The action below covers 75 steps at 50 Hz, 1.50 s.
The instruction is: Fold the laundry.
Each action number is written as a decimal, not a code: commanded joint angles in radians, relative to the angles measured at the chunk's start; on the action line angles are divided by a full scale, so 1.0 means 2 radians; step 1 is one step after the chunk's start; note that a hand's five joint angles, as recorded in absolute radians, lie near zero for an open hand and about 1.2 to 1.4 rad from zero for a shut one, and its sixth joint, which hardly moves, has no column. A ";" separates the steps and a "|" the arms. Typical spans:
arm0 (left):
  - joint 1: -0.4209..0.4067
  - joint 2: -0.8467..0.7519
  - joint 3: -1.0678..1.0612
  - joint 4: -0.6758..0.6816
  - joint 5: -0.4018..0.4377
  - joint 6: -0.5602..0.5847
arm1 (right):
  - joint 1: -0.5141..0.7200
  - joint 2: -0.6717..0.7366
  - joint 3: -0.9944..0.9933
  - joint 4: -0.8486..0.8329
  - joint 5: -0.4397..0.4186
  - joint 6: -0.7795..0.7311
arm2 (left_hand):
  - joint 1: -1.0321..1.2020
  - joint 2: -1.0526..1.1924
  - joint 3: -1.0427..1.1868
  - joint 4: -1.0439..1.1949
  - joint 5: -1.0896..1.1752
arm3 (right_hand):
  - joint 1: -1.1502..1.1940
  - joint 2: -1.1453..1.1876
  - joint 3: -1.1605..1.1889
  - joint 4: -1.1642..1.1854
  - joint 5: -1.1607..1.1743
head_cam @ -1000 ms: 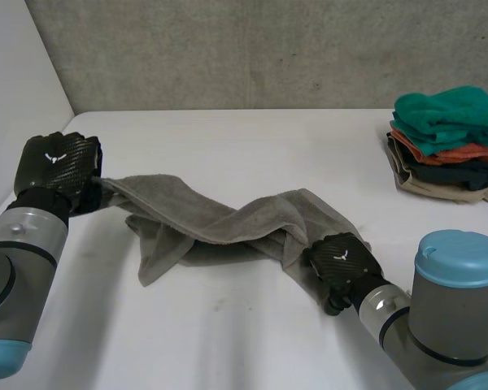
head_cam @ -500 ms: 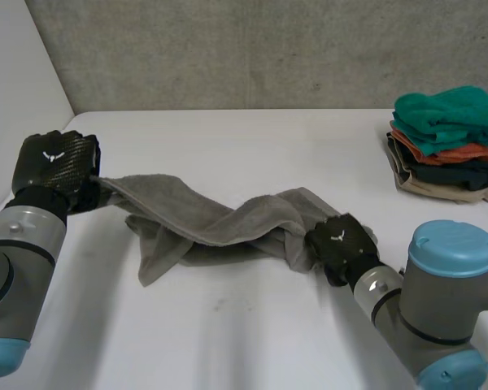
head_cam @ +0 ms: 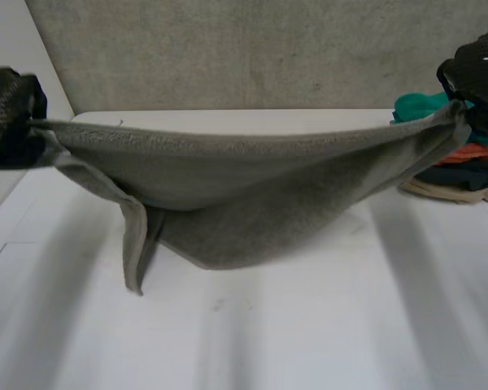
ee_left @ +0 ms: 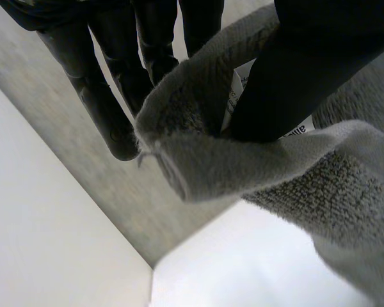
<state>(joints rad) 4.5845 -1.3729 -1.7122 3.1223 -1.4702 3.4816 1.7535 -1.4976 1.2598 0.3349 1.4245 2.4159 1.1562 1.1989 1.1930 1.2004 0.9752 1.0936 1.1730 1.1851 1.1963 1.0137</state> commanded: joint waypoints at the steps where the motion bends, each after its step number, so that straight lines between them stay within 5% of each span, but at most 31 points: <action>1: 0.004 -0.102 -0.008 0.000 0.012 0.072 | -0.003 0.071 0.000 0.019 0.004 -0.024 | 0.120 0.099 0.102 0.098 0.123 | 0.151 0.112 0.106 0.100 0.104; 12: -0.019 -0.321 0.232 0.066 -0.004 0.145 | 0.029 0.234 -0.170 -0.041 0.059 -0.021 | 0.120 0.099 0.102 0.098 0.123 | 0.151 0.112 0.106 0.100 0.104; 21: -0.023 -0.373 0.442 0.272 -0.008 0.144 | 0.056 0.252 -0.240 -0.389 0.082 0.005 | 0.120 0.099 0.102 0.098 0.123 | 0.151 0.112 0.106 0.100 0.104; 26: -0.039 -0.369 0.407 0.298 -0.007 0.144 | 0.080 0.250 -0.217 -0.408 0.079 0.008 | 0.120 0.099 0.102 0.098 0.123 | 0.151 0.112 0.106 0.100 0.104; 28: -0.052 -0.364 0.350 0.298 0.000 0.144 | 0.090 0.250 -0.181 -0.399 0.075 0.014 | 0.120 0.099 0.102 0.098 0.123 | 0.019 -0.020 -0.027 -0.032 -0.028; 31: -0.058 -0.350 0.295 0.299 0.000 0.148 | 0.096 0.249 -0.126 -0.391 0.068 0.034 | 0.120 0.099 0.102 0.098 0.123 | -0.347 -0.387 -0.393 -0.398 -0.394; 34: -0.059 -0.316 0.230 0.299 0.000 0.147 | 0.095 0.250 -0.095 -0.381 0.059 0.056 | 0.120 0.099 0.102 0.098 0.123 | -0.460 -0.499 -0.505 -0.511 -0.507; 38: -0.060 -0.277 0.164 0.299 0.000 0.146 | 0.090 0.254 -0.078 -0.340 0.030 0.106 | 0.120 0.099 0.102 0.098 0.123 | -0.460 -0.499 -0.505 -0.511 -0.507; 46: -0.067 -0.147 0.062 0.299 0.009 0.144 | 0.083 0.301 -0.124 -0.261 -0.150 0.210 | 0.120 0.099 0.102 0.098 0.123 | -0.454 -0.494 -0.500 -0.506 -0.502; 50: -0.086 -0.075 0.024 0.298 0.027 0.143 | 0.092 0.334 -0.158 -0.247 -0.184 0.219 | 0.120 0.099 0.102 0.098 0.123 | -0.447 -0.487 -0.493 -0.498 -0.494; 64: -0.112 0.097 -0.057 0.291 0.046 0.133 | 0.205 0.451 -0.239 -0.247 -0.184 0.221 | 0.120 0.099 0.102 0.098 0.123 | -0.405 -0.444 -0.450 -0.456 -0.452; 66: -0.112 0.110 -0.065 0.291 0.047 0.125 | 0.223 0.470 -0.249 -0.247 -0.181 0.221 | 0.120 0.099 0.102 0.098 0.123 | -0.289 -0.328 -0.335 -0.340 -0.336; 70: -0.112 0.120 -0.070 0.290 0.047 0.112 | 0.241 0.491 -0.247 -0.245 -0.178 0.220 | 0.120 0.099 0.102 0.098 0.123 | -0.234 -0.274 -0.280 -0.286 -0.282; 72: -0.112 0.121 -0.072 0.289 0.047 0.108 | 0.244 0.496 -0.253 -0.247 -0.171 0.221 | 0.120 0.099 0.102 0.098 0.123 | -0.058 -0.097 -0.103 -0.109 -0.105; 73: -0.112 0.122 -0.073 0.288 0.047 0.108 | 0.244 0.497 -0.259 -0.253 -0.151 0.215 | 0.120 0.099 0.102 0.098 0.123 | 0.149 0.110 0.103 0.098 0.102; 75: -0.111 0.123 -0.074 0.287 0.048 0.107 | 0.244 0.493 -0.266 -0.265 -0.116 0.215 | 0.120 0.099 0.102 0.098 0.123 | 0.151 0.112 0.106 0.100 0.104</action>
<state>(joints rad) 4.3597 -1.1316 -1.8541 3.7017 -1.3756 3.7106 2.2324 -0.5191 0.7551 -0.1606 1.0810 2.8544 1.1562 1.2005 1.1930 1.2012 0.9845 0.9093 0.9163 0.9060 0.9049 0.7290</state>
